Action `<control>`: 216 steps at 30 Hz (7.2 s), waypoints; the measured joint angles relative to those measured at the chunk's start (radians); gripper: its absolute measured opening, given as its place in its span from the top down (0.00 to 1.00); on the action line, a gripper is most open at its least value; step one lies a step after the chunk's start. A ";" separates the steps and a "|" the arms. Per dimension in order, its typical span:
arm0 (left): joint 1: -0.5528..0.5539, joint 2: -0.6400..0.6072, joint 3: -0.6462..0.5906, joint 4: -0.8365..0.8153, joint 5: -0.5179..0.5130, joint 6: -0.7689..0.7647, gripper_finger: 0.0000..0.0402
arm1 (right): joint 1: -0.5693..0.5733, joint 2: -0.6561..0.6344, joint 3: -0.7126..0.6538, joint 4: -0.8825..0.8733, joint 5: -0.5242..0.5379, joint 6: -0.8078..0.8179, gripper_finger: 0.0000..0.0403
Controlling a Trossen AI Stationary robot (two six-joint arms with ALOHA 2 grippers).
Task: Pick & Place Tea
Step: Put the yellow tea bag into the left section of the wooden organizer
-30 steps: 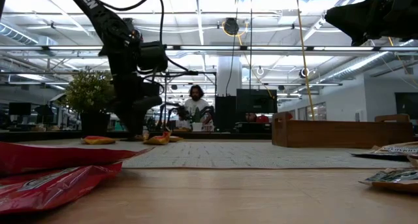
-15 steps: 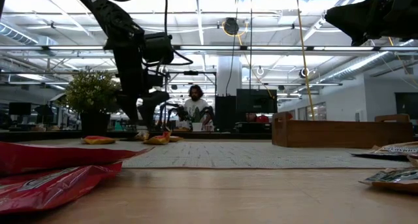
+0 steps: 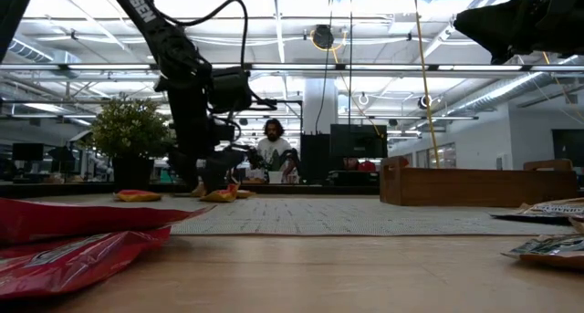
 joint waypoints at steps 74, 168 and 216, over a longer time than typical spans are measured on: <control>-0.507 0.393 0.781 0.322 -0.261 1.270 0.98 | 0.000 0.000 0.000 0.000 0.000 0.000 0.80; -0.589 0.018 0.144 0.753 -0.592 1.838 0.94 | -0.554 1.332 0.622 0.436 -0.698 0.681 0.66; -0.418 -0.308 0.145 0.465 0.436 0.789 0.66 | -0.326 0.533 0.059 -0.009 -0.203 0.173 1.00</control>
